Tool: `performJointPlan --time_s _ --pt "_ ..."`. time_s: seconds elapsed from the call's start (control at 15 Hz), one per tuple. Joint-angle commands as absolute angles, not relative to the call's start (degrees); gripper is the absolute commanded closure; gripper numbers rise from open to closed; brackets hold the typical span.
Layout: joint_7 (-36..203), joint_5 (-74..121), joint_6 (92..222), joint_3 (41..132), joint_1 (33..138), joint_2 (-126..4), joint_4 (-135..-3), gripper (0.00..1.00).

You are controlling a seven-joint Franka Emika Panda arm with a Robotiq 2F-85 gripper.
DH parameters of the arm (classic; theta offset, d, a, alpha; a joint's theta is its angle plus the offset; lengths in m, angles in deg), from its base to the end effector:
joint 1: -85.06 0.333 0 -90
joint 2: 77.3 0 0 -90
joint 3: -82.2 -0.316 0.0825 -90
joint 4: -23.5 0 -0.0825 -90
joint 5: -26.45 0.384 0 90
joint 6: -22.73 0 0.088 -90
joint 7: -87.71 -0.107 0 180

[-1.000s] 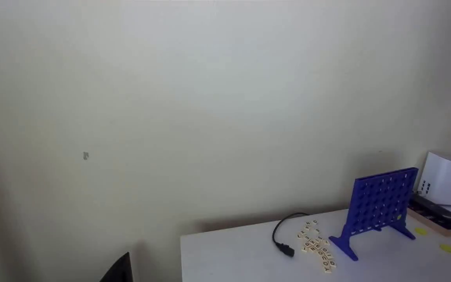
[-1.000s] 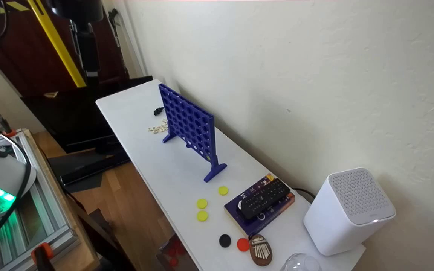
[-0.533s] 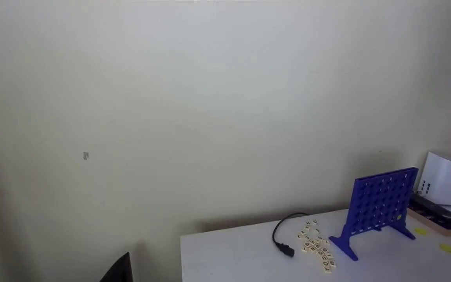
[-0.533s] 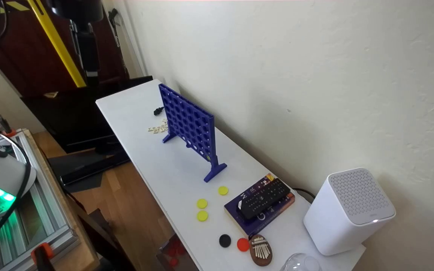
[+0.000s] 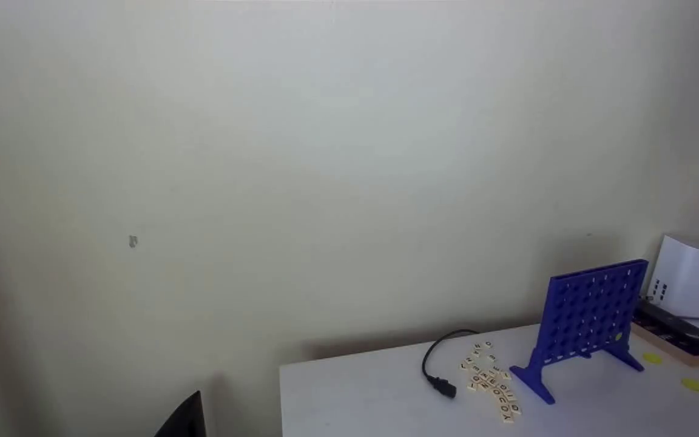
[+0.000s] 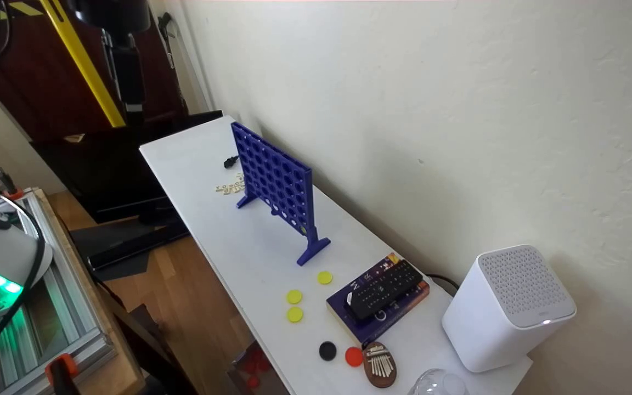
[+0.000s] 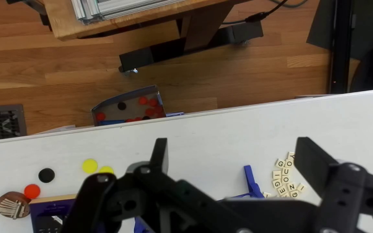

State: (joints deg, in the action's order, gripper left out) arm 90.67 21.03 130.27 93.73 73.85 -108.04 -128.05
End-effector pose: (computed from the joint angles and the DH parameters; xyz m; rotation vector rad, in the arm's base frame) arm 0.3153 -0.1363 0.3928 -3.0297 0.4051 0.3523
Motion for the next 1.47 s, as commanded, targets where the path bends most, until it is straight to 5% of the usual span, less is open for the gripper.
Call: performJointPlan --time_s 0.0,1.4 --pt "90.83 21.20 130.13 93.38 73.49 -108.00 -127.95 0.00" --pt "94.98 21.56 149.60 98.36 70.84 -99.49 -128.90 0.00"
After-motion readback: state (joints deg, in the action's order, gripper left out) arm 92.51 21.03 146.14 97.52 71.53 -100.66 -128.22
